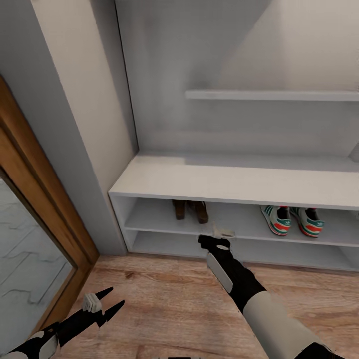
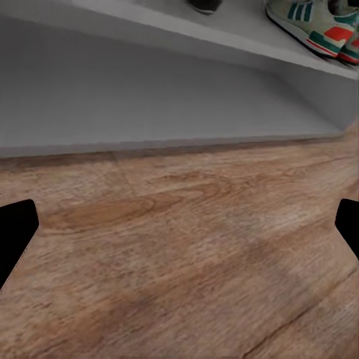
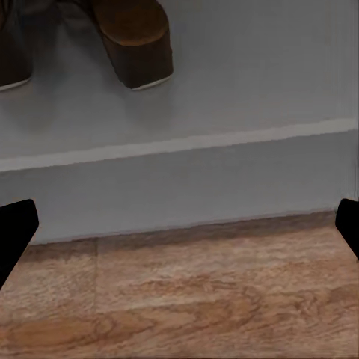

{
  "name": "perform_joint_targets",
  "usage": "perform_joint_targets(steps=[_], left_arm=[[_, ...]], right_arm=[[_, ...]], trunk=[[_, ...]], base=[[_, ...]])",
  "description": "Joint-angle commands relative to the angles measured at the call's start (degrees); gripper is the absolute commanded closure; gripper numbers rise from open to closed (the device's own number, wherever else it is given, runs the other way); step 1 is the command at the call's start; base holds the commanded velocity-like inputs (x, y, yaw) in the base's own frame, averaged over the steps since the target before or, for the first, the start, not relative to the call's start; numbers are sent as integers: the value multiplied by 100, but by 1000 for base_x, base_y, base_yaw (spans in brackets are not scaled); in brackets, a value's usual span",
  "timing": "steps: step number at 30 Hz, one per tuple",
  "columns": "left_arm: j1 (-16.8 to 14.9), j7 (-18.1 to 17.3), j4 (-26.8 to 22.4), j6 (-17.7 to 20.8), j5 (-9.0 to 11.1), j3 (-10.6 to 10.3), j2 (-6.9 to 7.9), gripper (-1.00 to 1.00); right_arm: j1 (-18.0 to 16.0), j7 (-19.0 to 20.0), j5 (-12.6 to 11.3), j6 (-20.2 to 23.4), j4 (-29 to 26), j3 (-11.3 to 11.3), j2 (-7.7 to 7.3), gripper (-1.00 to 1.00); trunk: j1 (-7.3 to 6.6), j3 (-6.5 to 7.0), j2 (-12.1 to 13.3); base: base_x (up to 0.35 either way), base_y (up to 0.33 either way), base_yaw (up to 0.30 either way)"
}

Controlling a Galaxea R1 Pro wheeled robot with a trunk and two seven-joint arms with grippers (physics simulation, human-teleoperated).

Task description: Pick up the two gym shoes and the two sandals from the corridor floor and place them onto the hallstand (shoe rack) in the corridor, making sure they are on the rack and not on the floor. Arrange them so the two gym shoes are next to each other and the two sandals are next to each other.

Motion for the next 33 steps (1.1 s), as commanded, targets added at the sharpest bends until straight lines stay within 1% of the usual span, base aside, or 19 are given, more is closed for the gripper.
perform_joint_targets(steps=[1,2,4,5,7,10,11,13,16,21,24,28,29,30,31,33], left_arm=[[-3,-19,4,-20,4,3,1,-100],[-3,-19,4,-20,4,3,1,-100],[-3,-19,4,-20,4,3,1,-100],[-2,-19,4,-20,4,3,1,-100],[-1,-19,4,-20,4,3,1,-100],[1,-12,4,-20,4,3,-2,-100],[-1,-11,4,-20,4,3,-7,-100],[-1,-11,4,-20,2,3,-22,-100],[-1,2,4,-20,-3,0,-99,-100],[-3,13,12,-20,-5,-1,-159,-100],[-1,17,21,-20,-5,1,-168,-100],[0,77,36,-20,-1,2,-173,-100],[-1,117,46,-20,1,3,-174,-100],[-2,141,51,-20,1,3,-174,-100],[-1,261,92,-20,2,7,-175,-100],[-2,488,207,-20,6,10,-170,-100]], right_arm=[[118,-43,-31,-328,156,21,-5,-100],[193,-43,-29,-555,325,21,-4,-100],[272,-42,-24,-763,540,22,-4,-100],[340,-39,-12,-942,782,22,-4,-100],[392,-37,2,-1088,1020,22,-4,-100],[529,-32,24,-1324,1613,22,-4,-100],[627,-29,28,-1368,1822,22,-4,-100],[691,-28,29,-1385,1930,22,-4,-100],[826,-22,31,-1406,2206,22,-5,-100],[892,-5,31,-1418,2713,22,-7,-100],[904,103,31,-1419,2926,22,-8,-100],[908,631,31,-1417,3142,22,-7,-100],[910,950,31,-1416,3224,22,-6,-100],[910,1115,30,-1414,3260,22,-5,-100],[911,1562,25,-1409,3343,22,-5,-100],[910,1891,18,-1402,3397,18,-4,-100]], trunk=[[-4,18,0],[-6,40,1],[-11,84,4],[-14,107,5],[-19,151,8],[-27,217,12],[-29,240,13],[-35,284,16],[-42,350,20],[-55,461,26],[-63,528,30],[-73,616,36],[-76,638,37],[-78,660,38],[-81,683,40],[-86,727,42]], base=[[0,0,0],[0,0,0],[0,0,0],[0,0,0],[0,0,0],[0,0,0],[0,0,0],[0,0,0],[0,0,0],[0,0,0],[0,0,0],[0,0,0],[0,0,0],[0,0,0],[0,0,0],[0,0,0]])
